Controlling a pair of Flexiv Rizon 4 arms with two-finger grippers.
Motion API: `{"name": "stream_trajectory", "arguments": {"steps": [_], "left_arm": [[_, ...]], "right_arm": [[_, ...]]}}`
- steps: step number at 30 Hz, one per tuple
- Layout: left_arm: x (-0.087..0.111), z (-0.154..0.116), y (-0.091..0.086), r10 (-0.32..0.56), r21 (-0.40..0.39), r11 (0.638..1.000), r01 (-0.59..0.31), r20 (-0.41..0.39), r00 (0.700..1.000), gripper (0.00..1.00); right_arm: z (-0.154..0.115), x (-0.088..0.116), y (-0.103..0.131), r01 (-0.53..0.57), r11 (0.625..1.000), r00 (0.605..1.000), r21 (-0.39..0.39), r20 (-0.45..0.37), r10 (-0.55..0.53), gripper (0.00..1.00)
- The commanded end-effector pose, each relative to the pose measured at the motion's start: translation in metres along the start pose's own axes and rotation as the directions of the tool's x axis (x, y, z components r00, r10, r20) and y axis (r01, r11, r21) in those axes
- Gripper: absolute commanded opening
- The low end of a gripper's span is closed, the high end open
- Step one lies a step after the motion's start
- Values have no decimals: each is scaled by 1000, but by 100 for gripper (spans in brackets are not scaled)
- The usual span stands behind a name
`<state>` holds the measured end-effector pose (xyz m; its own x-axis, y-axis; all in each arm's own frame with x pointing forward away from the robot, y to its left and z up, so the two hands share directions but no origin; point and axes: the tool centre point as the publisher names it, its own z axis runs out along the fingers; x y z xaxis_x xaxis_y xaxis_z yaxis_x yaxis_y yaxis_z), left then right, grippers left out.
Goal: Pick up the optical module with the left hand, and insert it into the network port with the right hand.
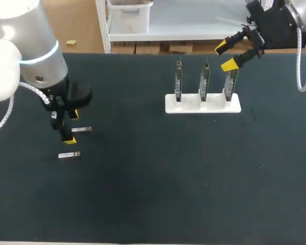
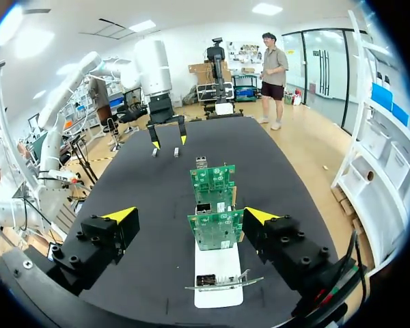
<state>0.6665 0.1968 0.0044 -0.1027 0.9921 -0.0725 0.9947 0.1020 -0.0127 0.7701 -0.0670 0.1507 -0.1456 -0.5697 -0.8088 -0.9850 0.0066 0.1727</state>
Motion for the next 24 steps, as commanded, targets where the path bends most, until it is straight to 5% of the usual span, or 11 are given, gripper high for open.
{"name": "stream_trajectory", "arguments": {"steps": [1, 24], "left_arm": [[1, 11, 3, -19, -2, 1000, 19, -14, 1000, 100], [0, 21, 5, -36, -2, 999, 36, -17, 999, 100]], "right_arm": [[0, 0, 2, 1, 1000, 1000, 5, 1, -1, 100], [0, 0, 2, 1, 1000, 1000, 5, 1, -1, 100]]}}
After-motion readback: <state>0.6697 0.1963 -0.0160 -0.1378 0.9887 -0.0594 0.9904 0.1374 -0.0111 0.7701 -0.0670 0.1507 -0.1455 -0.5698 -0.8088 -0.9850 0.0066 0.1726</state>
